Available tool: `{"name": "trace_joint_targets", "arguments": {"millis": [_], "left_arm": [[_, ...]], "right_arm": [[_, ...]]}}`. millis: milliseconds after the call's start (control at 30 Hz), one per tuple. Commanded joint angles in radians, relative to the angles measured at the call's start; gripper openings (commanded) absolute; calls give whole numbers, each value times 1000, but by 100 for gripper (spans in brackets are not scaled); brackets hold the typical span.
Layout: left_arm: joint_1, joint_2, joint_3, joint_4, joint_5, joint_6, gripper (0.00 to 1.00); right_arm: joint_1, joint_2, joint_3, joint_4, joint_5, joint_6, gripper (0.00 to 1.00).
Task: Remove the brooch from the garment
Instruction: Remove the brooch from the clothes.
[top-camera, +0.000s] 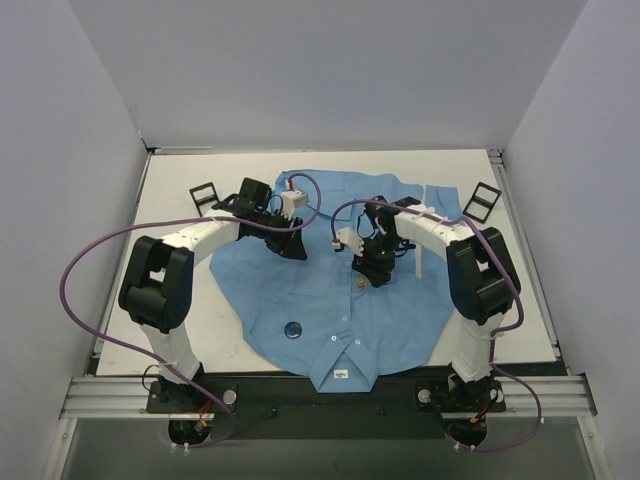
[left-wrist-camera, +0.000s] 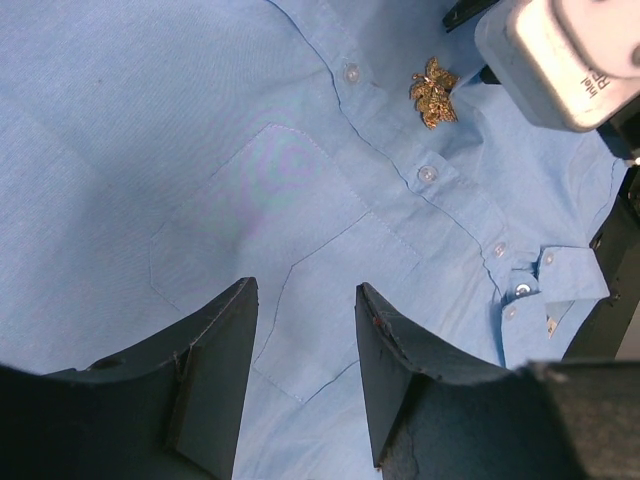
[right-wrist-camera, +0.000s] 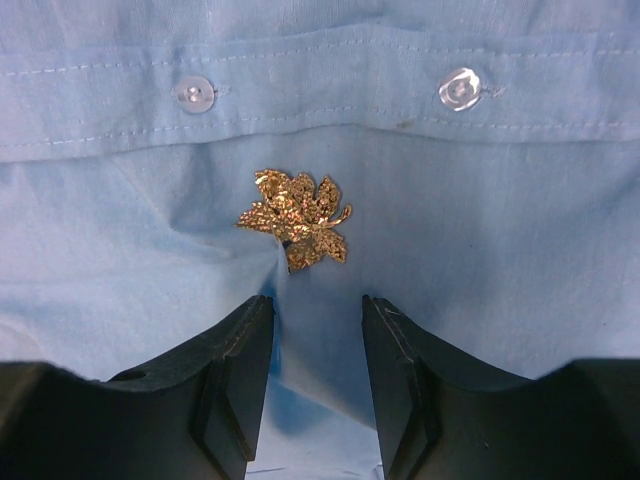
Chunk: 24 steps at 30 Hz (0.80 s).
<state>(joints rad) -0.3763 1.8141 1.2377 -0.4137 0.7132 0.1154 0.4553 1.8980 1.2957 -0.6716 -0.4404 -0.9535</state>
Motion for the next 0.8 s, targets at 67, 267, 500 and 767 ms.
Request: {"name": "trace_joint_targets", "arguments": {"millis": [67, 267, 500, 767], "left_arm": [[7, -41, 14, 12, 34, 0, 54], [8, -39, 22, 6, 34, 1, 54], [16, -39, 28, 12, 48, -10, 54], [13, 19, 71, 47, 130, -92, 54]], "right_arm": [[29, -25, -22, -16, 29, -42, 41], [34, 1, -22, -17, 40, -44, 36], [34, -7, -16, 24, 55, -13, 0], [36, -183, -162, 271, 66, 24, 0]]}}
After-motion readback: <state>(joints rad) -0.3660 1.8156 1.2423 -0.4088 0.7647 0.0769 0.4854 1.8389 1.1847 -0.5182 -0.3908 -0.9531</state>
